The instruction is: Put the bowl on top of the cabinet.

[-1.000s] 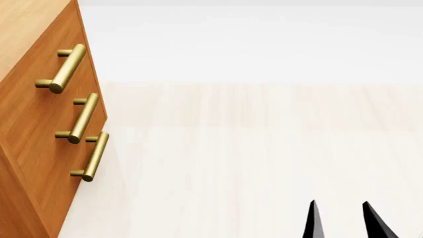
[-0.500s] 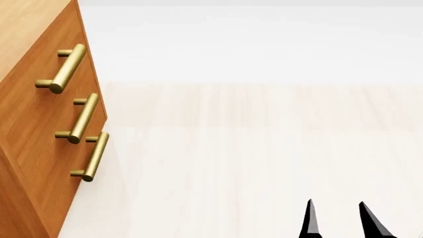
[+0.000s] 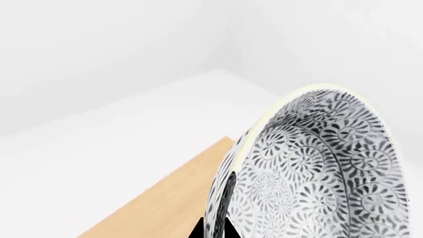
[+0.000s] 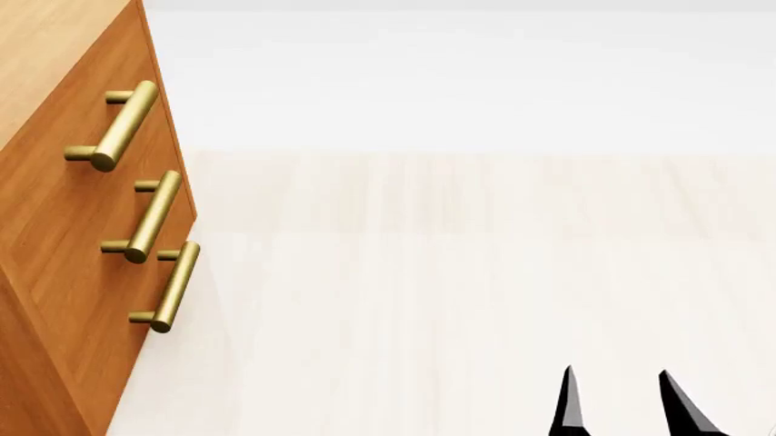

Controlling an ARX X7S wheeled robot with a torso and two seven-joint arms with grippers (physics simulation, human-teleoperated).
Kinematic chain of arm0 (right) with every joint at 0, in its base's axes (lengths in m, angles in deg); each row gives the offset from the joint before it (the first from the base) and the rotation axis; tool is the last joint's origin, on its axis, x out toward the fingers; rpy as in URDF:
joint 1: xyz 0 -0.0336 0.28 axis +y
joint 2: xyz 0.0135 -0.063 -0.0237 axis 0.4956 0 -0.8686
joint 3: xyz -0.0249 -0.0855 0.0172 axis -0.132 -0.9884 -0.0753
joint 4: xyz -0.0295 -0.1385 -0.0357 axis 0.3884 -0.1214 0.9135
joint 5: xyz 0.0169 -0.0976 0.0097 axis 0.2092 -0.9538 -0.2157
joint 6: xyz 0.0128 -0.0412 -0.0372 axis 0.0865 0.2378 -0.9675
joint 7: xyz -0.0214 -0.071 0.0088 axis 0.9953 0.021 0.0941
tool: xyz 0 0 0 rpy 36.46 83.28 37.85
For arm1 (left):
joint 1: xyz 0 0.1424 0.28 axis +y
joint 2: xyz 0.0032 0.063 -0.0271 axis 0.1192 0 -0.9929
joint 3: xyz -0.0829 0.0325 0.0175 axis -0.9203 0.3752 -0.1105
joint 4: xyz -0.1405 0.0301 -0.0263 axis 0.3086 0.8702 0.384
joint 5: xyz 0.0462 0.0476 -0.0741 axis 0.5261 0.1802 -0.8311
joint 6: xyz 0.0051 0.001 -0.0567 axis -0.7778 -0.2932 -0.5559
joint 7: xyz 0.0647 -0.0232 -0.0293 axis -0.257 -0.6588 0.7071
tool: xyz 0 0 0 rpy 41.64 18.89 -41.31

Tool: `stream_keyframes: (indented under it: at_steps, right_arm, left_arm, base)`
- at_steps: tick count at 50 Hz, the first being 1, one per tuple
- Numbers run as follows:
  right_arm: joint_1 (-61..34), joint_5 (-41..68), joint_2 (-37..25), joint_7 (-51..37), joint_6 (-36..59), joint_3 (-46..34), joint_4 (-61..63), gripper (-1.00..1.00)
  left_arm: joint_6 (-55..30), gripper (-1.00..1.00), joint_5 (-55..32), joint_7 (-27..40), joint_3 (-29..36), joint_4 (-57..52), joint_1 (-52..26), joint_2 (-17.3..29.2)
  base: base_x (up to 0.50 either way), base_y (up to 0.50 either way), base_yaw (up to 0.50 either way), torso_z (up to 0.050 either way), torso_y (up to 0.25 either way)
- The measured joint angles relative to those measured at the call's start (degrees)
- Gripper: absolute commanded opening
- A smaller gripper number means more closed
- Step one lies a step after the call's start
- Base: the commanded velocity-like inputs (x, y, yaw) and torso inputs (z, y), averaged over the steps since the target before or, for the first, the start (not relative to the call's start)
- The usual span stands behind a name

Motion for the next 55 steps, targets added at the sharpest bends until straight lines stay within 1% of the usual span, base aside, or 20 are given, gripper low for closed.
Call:
stream_keyframes:
  at_steps: [8, 20, 30, 38, 55]
  right_arm:
    - [0.1, -0.2, 0.0, -0.1, 0.0, 0.0, 0.2, 1.00]
    - [0.1, -0.3, 0.0, 0.0, 0.1, -0.1, 0.1, 1.00]
    - [-0.1, -0.4, 0.2, 0.1, 0.0, -0.1, -0.2, 1.00]
    - [-0.4, -0.5, 0.4, 0.3, 0.0, -0.2, -0.8, 1.00]
    - [-0.5, -0.5, 0.5, 0.4, 0.1, -0.1, -1.1, 1.00]
  left_arm:
    - [0.7, -1.00, -1.2, 0.6, -4.7, 0.0, 1.5, 1.2]
    - [1.7, -1.00, -1.6, 2.3, -15.8, 0.0, 4.0, 2.8]
    - [3.6, -1.00, -0.9, 3.7, -21.9, 0.0, 4.9, 3.8]
    - [5.7, -1.00, -0.2, 5.5, -24.6, 0.0, 5.7, 4.4]
    - [8.8, -1.00, 0.2, 8.3, -27.3, 0.0, 7.1, 5.0]
  base:
    - [0.00, 0.00, 0.00, 0.000, 0.000]
    - [0.00, 0.00, 0.00, 0.000, 0.001]
    - [0.00, 0.00, 0.00, 0.001, 0.000]
    - [0.00, 0.00, 0.00, 0.000, 0.000]
    - [0.00, 0.00, 0.00, 0.000, 0.001]
